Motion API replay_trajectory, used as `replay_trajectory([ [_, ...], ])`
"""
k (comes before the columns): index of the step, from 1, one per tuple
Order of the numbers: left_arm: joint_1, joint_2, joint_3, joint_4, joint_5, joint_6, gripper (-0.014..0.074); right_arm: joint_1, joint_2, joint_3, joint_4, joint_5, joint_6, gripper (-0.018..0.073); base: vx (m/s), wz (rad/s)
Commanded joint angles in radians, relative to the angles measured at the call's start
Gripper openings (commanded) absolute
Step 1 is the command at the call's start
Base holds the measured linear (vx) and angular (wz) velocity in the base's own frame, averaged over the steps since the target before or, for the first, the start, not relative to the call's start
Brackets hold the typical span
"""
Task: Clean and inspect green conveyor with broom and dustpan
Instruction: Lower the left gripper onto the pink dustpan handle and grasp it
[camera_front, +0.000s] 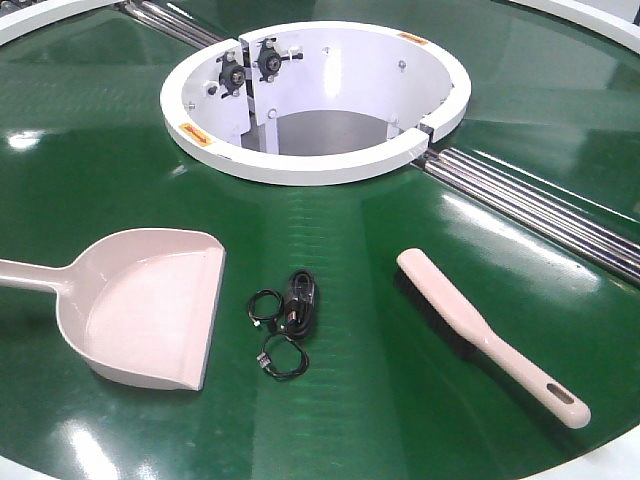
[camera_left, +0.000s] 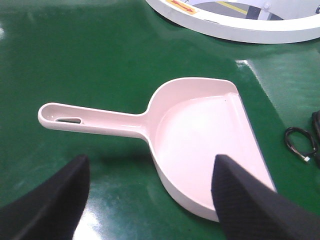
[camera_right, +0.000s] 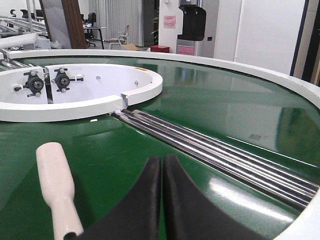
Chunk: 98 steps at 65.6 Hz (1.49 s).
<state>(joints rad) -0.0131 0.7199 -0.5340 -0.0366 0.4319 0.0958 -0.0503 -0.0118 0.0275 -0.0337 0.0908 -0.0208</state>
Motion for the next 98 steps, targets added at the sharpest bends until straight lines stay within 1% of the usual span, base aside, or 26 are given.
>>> replay_trajectory([
  [1, 0.0, 0.016, -0.068, 0.03, 0.01, 0.072, 0.0498, -0.007, -0.011, 0.004, 0.0, -0.071, -0.002, -0.0008, 0.0, 0.0],
  [3, 0.0, 0.035, -0.098, 0.051, 0.063, 0.111, 0.0498, -0.007, -0.011, 0.004, 0.0, -0.071, -0.002, -0.0008, 0.0, 0.0],
  [6, 0.0, 0.074, -0.152, 0.075, 0.132, 0.145, 0.0498, -0.007, -0.011, 0.004, 0.0, -0.071, -0.002, -0.0008, 0.0, 0.0],
  [12, 0.0, 0.175, -0.281, 0.103, 0.232, 0.154, 0.0498, -0.007, -0.011, 0.004, 0.0, -0.071, -0.002, -0.0008, 0.0, 0.0],
  [17, 0.0, 0.286, -0.419, 0.102, 0.332, 0.16, 0.0498, -0.007, -0.011, 0.004, 0.0, -0.071, -0.002, -0.0008, 0.0, 0.0],
  [19, 0.0, 0.328, -0.461, 0.095, 0.365, 0.181, 0.0498, -0.007, -0.011, 0.004, 0.0, -0.071, -0.002, -0.0008, 0.0, 0.0],
  [20, 0.0, 0.361, -0.494, 0.09, 0.416, 0.203, 0.0498, -0.007, -0.011, 0.004, 0.0, -0.071, -0.002, -0.0008, 0.0, 0.0],
  [27, 0.0, 0.546, -0.664, 0.092, 0.622, 0.318, 0.0498, -0.007, -0.011, 0.004, 0.0, -0.071, -0.002, -0.0008, 0.0, 0.0],
  [32, 0.0, 0.676, -0.77, 0.093, 0.748, 0.352, 0.0498, -0.007, -0.011, 0.004, 0.0, -0.071, -0.002, -0.0008, 0.0, 0.0],
  [36, 0.0, 0.768, -0.838, 0.092, 0.816, 0.372, 0.0497, -0.007, -0.011, 0.004, 0.0, -0.071, -0.002, -0.0008, 0.0, 0.0],
  [42, 0.0, 0.847, -0.899, 0.092, 0.802, 0.411, 0.0486, -0.007, -0.011, 0.004, 0.0, -0.071, -0.002, -0.0008, 0.0, 0.0],
  [45, 0.0, 0.878, -0.913, 0.095, 0.792, 0.46, 0.048, -0.007, -0.011, 0.004, 0.0, -0.071, -0.002, -0.0008, 0.0, 0.0],
  [48, 0.0, 0.894, -0.917, 0.109, 0.785, 0.547, 0.0473, -0.007, -0.011, 0.004, 0.0, -0.071, -0.002, -0.0008, 0.0, 0.0],
  [49, 0.0, 0.899, -0.917, 0.121, 0.785, 0.592, 0.0469, -0.007, -0.011, 0.004, 0.0, -0.071, -0.002, -0.0008, 0.0, 0.0],
  [51, 0.0, 0.904, -0.917, 0.136, 0.786, 0.653, 0.0465, -0.007, -0.011, 0.004, 0.0, -0.071, -0.002, -0.0008, 0.0, 0.0],
  [54, 0.0, 0.908, -0.917, 0.164, 0.792, 0.783, 0.0459, -0.007, -0.011, 0.004, 0.0, -0.071, -0.002, -0.0008, 0.0, 0.0],
  [58, -0.001, 0.906, -0.917, 0.192, 0.8, 0.898, 0.0451, -0.007, -0.011, 0.004, 0.0, -0.071, -0.002, -0.0008, 0.0, 0.0],
  [59, -0.001, 0.905, -0.917, 0.201, 0.8, 0.938, 0.0449, -0.007, -0.011, 0.004, 0.0, -0.071, -0.002, -0.0008, 0.0, 0.0],
  [63, -0.001, 0.905, -0.917, 0.222, 0.799, 1.018, 0.0442, -0.007, -0.011, 0.004, 0.0, -0.071, -0.002, -0.0008, 0.0, 0.0],
  [65, -0.001, 0.908, -0.917, 0.227, 0.798, 1.035, 0.044, -0.007, -0.011, 0.004, 0.0, -0.071, -0.002, -0.0008, 0.0, 0.0],
  [68, -0.001, 0.913, -0.917, 0.227, 0.798, 1.036, 0.0438, -0.007, -0.011, 0.004, 0.0, -0.071, -0.002, -0.0008, 0.0, 0.0],
  [72, -0.001, 0.921, -0.917, 0.25, 0.797, 1.039, 0.0438, -0.007, -0.011, 0.004, 0.0, -0.071, -0.002, -0.0008, 0.0, 0.0],
  [76, -0.001, 0.93, -0.917, 0.261, 0.79, 1.068, 0.0438, -0.007, -0.011, 0.004, 0.0, -0.071, -0.002, -0.0008, 0.0, 0.0],
  [83, -0.001, 0.953, -0.918, 0.253, 0.745, 1.117, 0.0438, -0.007, -0.011, 0.004, 0.0, -0.071, -0.002, -0.0008, 0.0, 0.0],
  [91, -0.001, 0.979, -0.917, 0.256, 0.753, 1.178, 0.0438, -0.007, -0.011, 0.004, 0.0, -0.071, -0.002, -0.0008, 0.0, 0.0],
  [98, -0.001, 0.992, -0.917, 0.257, 0.736, 1.233, 0.0438, -0.007, -0.011, 0.004, 0.0, -0.071, -0.002, -0.0008, 0.0, 0.0],
])
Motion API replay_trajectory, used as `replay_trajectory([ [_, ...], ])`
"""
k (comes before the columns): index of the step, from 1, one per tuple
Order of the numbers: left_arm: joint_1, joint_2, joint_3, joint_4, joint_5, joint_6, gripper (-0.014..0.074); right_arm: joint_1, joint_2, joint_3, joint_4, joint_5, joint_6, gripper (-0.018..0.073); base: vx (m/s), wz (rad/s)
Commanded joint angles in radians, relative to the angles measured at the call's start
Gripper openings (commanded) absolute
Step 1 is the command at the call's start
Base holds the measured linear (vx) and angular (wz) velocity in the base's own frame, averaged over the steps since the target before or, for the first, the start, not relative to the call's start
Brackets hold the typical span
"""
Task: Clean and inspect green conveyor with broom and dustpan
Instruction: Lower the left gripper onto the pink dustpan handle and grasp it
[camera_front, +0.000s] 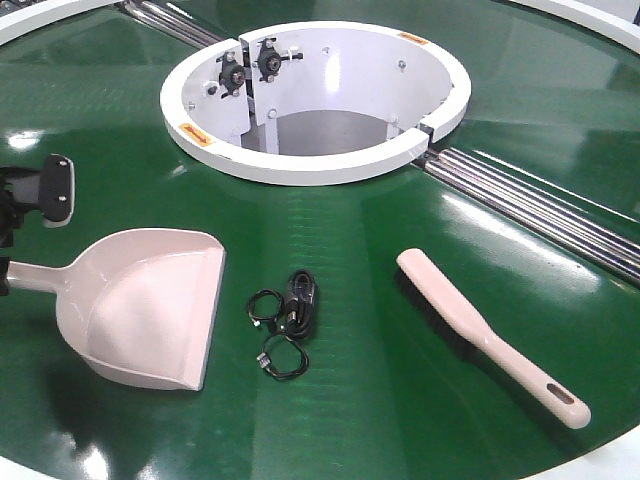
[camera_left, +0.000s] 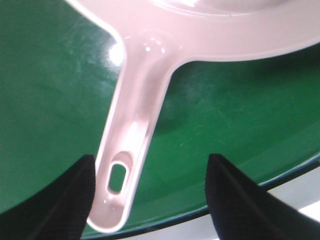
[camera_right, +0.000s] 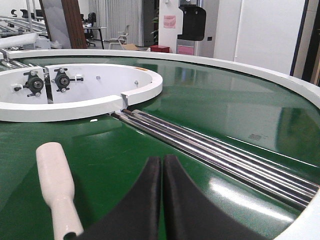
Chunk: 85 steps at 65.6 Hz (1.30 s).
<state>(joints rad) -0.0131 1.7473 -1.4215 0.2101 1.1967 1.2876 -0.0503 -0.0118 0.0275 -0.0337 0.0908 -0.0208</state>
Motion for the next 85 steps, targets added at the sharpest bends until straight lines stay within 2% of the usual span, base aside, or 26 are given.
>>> replay_trajectory([
  [1, -0.001, -0.031, -0.029, 0.01, -0.039, 0.046, 0.0438, -0.007, -0.011, 0.004, 0.0, -0.071, -0.002, -0.0008, 0.0, 0.0],
  [15, -0.001, 0.011, -0.029, 0.007, -0.09, 0.056, 0.044, -0.007, -0.011, 0.004, 0.0, -0.071, -0.002, -0.0008, 0.0, 0.0],
  [27, -0.001, 0.032, -0.029, 0.009, -0.098, 0.14, 0.044, -0.007, -0.011, 0.004, 0.0, -0.071, -0.002, -0.0008, 0.0, 0.0],
  [49, -0.001, 0.08, -0.029, 0.006, -0.159, 0.149, 0.044, -0.007, -0.011, 0.004, 0.0, -0.071, -0.002, -0.0008, 0.0, 0.0],
  [61, -0.001, 0.114, -0.029, 0.012, -0.143, 0.149, 0.0421, -0.007, -0.011, 0.004, 0.0, -0.071, -0.002, -0.0008, 0.0, 0.0],
  [68, -0.001, 0.12, -0.029, 0.035, -0.125, 0.15, 0.0356, -0.007, -0.011, 0.004, 0.0, -0.071, -0.002, -0.0008, 0.0, 0.0],
  [85, -0.018, 0.112, -0.031, 0.086, -0.095, 0.149, 0.0062, -0.007, -0.011, 0.004, 0.0, -0.071, -0.002, -0.0008, 0.0, 0.0],
])
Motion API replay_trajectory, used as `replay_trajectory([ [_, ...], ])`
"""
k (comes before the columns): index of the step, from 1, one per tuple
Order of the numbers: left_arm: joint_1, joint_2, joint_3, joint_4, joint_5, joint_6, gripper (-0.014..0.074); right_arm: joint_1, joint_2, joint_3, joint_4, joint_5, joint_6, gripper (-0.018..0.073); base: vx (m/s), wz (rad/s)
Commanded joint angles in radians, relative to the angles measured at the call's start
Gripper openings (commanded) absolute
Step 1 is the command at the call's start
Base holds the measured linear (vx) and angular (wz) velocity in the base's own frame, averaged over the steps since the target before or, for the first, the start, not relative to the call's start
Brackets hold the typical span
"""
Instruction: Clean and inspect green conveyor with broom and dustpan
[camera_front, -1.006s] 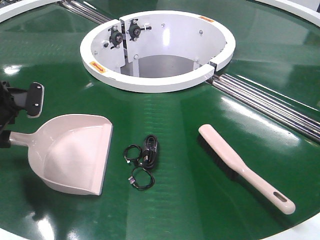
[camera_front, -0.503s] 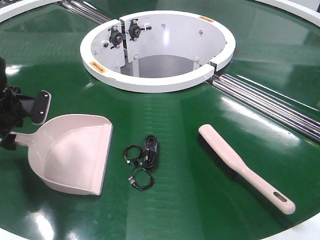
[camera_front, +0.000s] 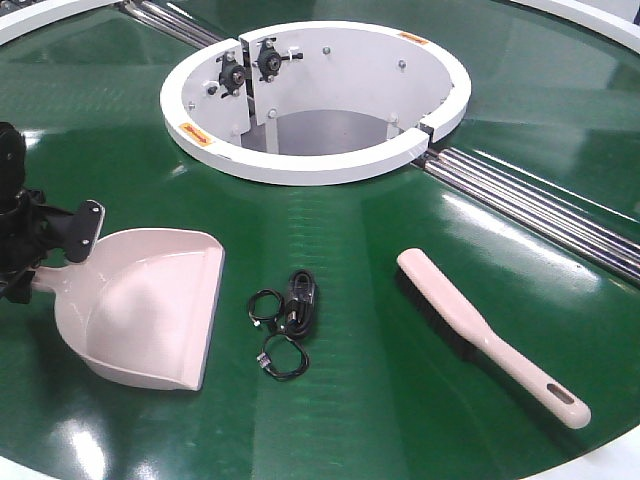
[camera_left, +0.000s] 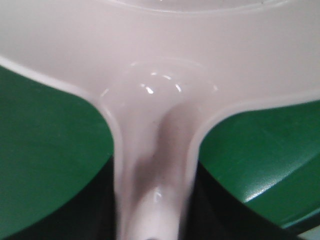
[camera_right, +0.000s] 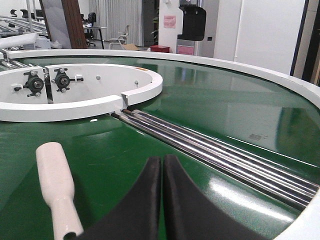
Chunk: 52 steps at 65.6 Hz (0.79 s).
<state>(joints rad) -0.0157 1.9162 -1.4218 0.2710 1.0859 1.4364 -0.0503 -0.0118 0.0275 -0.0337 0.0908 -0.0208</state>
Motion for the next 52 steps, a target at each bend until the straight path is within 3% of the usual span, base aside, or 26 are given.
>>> replay_trajectory([
  [1, -0.021, -0.059, -0.03, 0.027, 0.016, 0.0, 0.005, -0.007, -0.011, 0.004, 0.0, -0.071, -0.002, -0.0008, 0.0, 0.0],
  [7, -0.047, -0.06, -0.051, 0.026, 0.023, -0.002, -0.0008, -0.007, -0.011, 0.004, 0.0, -0.071, -0.002, -0.0008, 0.0, 0.0],
  [28, -0.138, -0.058, -0.097, 0.029, 0.094, -0.056, -0.0008, -0.007, -0.011, 0.004, 0.0, -0.071, -0.002, -0.0008, 0.0, 0.0],
  [43, -0.138, -0.058, -0.099, 0.074, 0.141, -0.162, -0.0008, -0.007, -0.011, 0.004, 0.0, -0.071, -0.002, -0.0008, 0.0, 0.0],
  [52, -0.138, -0.058, -0.099, 0.087, 0.14, -0.178, -0.0008, -0.007, -0.011, 0.004, 0.0, -0.071, -0.002, -0.0008, 0.0, 0.0],
])
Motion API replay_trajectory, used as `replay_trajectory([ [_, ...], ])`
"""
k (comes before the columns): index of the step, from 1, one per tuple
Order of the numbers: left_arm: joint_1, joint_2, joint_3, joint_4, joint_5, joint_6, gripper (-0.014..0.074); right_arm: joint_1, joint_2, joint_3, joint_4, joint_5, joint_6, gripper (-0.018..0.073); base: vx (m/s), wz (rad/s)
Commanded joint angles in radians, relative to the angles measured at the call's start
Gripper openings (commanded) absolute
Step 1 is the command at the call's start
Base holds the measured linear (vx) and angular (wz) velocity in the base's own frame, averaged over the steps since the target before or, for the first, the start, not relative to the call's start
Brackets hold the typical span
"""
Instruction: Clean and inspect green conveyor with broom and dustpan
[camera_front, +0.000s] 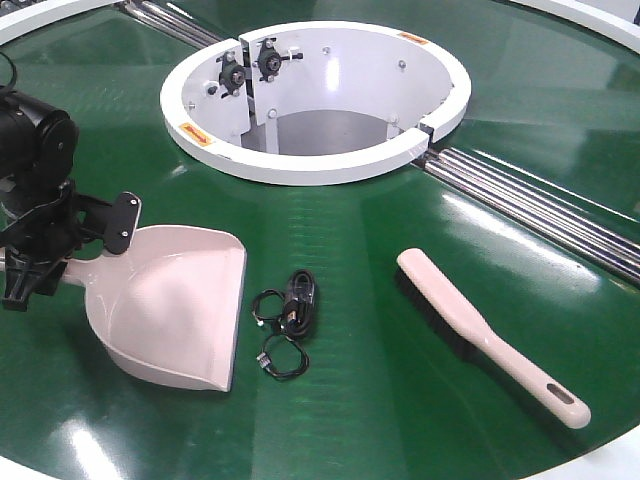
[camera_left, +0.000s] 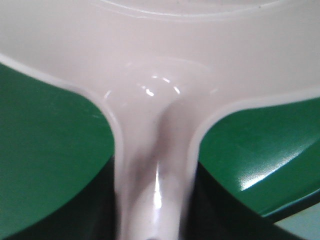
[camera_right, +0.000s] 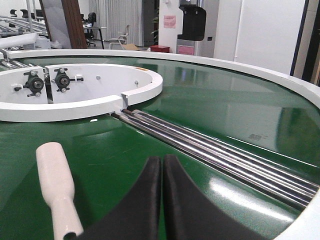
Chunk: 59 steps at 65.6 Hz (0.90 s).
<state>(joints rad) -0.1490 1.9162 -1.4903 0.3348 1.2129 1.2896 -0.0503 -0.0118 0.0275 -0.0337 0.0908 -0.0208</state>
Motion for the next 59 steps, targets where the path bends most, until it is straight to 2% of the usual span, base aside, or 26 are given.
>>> replay_trajectory([
  [1, -0.005, -0.058, -0.03, 0.024, 0.012, -0.037, -0.0008, -0.007, -0.011, 0.004, 0.0, -0.071, -0.002, -0.0008, 0.0, 0.0],
  [39, -0.005, -0.058, -0.03, 0.034, -0.013, -0.046, -0.0008, -0.007, -0.011, 0.004, 0.0, -0.071, -0.002, -0.0008, 0.0, 0.0],
  [59, -0.005, -0.058, -0.03, 0.034, 0.014, -0.046, -0.0008, -0.007, -0.011, 0.004, 0.0, -0.071, -0.002, -0.0008, 0.0, 0.0],
])
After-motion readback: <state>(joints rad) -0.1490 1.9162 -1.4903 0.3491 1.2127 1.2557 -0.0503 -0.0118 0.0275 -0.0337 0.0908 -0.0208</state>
